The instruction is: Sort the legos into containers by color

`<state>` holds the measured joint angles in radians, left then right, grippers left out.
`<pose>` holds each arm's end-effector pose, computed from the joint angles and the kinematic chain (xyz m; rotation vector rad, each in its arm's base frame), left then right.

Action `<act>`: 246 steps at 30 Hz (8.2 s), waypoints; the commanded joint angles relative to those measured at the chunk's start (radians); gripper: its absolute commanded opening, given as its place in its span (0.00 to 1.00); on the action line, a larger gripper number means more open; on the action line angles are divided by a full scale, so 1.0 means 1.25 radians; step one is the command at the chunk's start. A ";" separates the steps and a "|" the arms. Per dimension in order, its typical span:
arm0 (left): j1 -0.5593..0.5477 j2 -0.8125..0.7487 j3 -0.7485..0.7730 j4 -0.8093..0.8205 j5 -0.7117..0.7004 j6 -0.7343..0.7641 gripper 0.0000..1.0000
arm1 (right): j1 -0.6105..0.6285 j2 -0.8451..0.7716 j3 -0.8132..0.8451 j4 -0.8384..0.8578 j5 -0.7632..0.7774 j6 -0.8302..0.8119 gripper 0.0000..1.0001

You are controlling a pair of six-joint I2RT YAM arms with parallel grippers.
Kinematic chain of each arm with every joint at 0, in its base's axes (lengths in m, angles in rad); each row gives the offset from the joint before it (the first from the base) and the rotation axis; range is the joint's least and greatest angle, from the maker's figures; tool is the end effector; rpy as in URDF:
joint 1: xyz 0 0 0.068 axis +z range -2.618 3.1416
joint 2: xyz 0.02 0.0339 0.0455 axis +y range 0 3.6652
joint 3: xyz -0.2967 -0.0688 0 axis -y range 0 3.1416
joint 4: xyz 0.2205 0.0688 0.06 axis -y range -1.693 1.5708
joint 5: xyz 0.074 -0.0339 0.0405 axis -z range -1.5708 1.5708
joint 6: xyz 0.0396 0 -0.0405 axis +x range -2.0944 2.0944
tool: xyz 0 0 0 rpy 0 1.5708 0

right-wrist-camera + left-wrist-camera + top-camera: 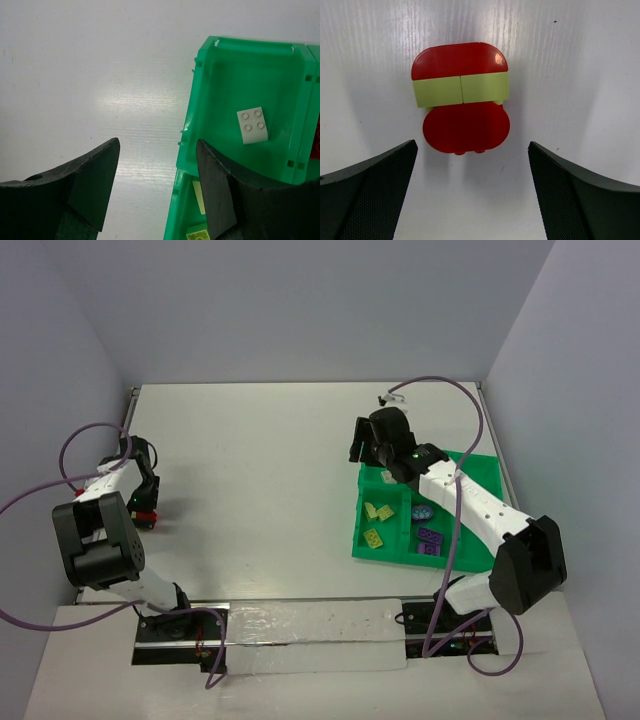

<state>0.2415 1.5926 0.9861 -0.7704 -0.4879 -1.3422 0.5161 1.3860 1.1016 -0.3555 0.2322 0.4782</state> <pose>0.2508 0.0809 0.2268 -1.9612 1.8445 0.4341 0.2517 0.1323 0.3337 0.0873 2.2054 0.3019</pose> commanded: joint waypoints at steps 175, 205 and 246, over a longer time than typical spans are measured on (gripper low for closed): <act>-0.309 -0.262 -0.044 0.329 0.614 0.522 0.94 | 0.206 0.216 0.083 -0.074 -0.249 -0.119 0.71; -0.290 -0.130 0.102 0.194 0.561 0.563 0.96 | 0.368 0.321 0.043 -0.013 -0.030 -0.234 0.87; -0.264 -0.170 0.081 0.193 0.543 0.594 0.96 | 0.435 0.386 0.180 0.000 -0.050 -0.190 0.86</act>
<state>-0.0963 1.4046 1.0695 -0.5320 0.1942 -0.6188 1.0446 1.8329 1.2619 -0.3954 0.1657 0.2198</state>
